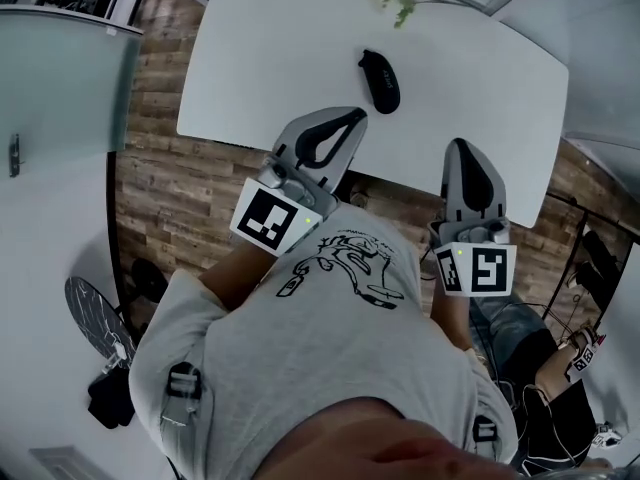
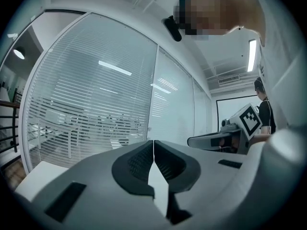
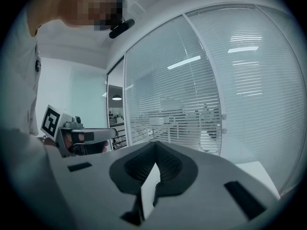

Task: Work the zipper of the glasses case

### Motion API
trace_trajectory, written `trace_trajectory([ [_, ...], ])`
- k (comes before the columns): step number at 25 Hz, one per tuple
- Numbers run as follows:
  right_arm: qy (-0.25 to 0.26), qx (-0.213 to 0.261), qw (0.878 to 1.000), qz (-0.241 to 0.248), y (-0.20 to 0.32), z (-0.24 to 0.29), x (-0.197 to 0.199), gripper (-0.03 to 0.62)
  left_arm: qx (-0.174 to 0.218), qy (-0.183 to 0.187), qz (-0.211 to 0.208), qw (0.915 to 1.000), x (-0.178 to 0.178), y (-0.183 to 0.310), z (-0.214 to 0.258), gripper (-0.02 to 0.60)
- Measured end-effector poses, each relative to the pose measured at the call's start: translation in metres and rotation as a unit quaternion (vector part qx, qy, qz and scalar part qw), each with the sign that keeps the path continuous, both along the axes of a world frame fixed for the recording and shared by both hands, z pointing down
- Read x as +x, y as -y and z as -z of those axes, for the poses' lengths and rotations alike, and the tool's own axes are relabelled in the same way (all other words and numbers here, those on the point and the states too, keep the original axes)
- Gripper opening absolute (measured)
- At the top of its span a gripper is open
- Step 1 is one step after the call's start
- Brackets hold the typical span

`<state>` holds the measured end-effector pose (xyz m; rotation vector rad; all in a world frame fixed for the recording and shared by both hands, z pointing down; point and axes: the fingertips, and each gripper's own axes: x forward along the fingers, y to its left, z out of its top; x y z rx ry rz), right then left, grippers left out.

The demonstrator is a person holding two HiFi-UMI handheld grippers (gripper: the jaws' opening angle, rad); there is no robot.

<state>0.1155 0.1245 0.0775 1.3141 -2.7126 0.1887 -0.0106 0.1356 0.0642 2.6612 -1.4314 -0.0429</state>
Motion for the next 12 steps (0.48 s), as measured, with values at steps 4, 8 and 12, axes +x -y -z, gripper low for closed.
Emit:
trace_trajectory([
  [4, -0.011, 0.004, 1.0, -0.001, 0.034, 0.007, -0.018, 0.005, -0.005, -0.004, -0.004, 1.0, -0.017, 0.031, 0.002, 0.021],
  [8, -0.017, 0.003, 1.0, -0.004, 0.063, 0.008, -0.033, 0.005, -0.012, -0.002, -0.009, 0.9999, -0.034, 0.06, 0.001, 0.021],
  [12, -0.021, -0.002, 1.0, -0.016, 0.086, 0.003, -0.039, 0.005, -0.02, 0.0, -0.018, 0.9996, -0.045, 0.084, -0.005, 0.021],
])
